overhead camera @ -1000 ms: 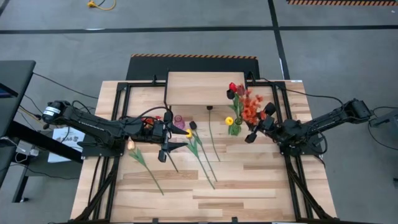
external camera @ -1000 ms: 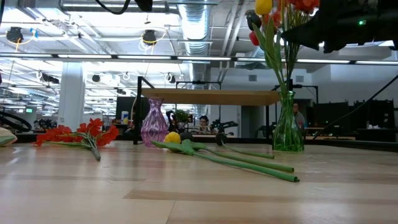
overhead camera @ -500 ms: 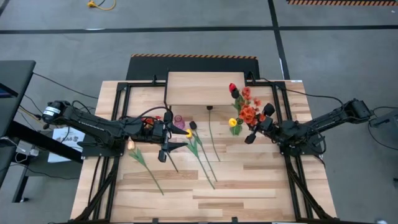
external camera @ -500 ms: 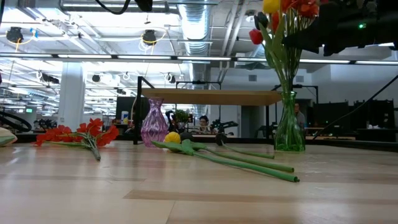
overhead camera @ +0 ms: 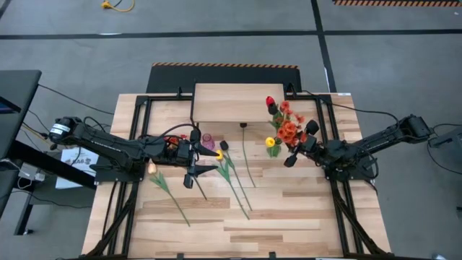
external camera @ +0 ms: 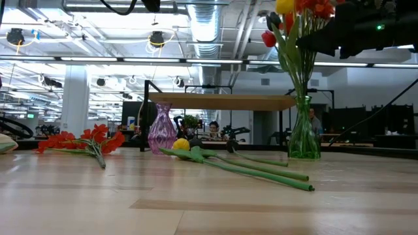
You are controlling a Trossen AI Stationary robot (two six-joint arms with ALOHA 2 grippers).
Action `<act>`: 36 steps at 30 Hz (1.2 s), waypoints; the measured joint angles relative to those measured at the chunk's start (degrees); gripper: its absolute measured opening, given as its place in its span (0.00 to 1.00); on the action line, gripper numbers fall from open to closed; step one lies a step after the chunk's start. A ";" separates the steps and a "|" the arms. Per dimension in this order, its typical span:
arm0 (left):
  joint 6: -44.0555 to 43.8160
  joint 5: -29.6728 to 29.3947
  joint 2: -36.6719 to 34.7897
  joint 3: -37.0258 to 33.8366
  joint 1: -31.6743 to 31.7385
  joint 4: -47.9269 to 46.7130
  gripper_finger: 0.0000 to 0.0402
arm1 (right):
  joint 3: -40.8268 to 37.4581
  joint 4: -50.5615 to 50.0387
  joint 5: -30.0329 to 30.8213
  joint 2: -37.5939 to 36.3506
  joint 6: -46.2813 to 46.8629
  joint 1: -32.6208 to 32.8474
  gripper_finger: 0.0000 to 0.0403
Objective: Pick and place flowers into a vace then onto a shelf
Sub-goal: Put the right orange flowers into the green vase
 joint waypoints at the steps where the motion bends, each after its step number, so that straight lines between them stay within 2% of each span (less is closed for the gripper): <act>1: 0.00 0.01 0.00 0.00 0.00 0.00 0.45 | 0.00 0.00 -0.01 0.00 0.02 0.05 0.18; 8: 0.00 -0.01 0.00 0.02 0.01 0.00 0.45 | 3.52 -5.81 -0.03 0.00 0.51 1.05 0.31; 14: 0.00 0.00 0.00 0.00 0.01 -0.05 0.45 | 6.88 -11.77 0.03 0.00 0.52 1.60 0.38; 19: -0.04 0.01 0.00 0.00 0.00 -0.31 0.45 | 7.10 -13.61 0.10 0.02 2.86 1.42 0.40; 29: -0.13 -0.01 0.00 0.00 0.02 -0.33 0.45 | 7.10 -17.81 0.18 0.00 7.35 0.81 0.37; 32: -0.44 -0.01 0.00 0.02 0.00 -0.33 0.45 | 7.10 -17.83 0.15 0.00 7.12 0.81 0.40; 36: -0.44 0.01 0.00 0.01 0.02 -0.33 0.45 | 7.10 -17.84 0.16 0.02 7.10 0.81 0.49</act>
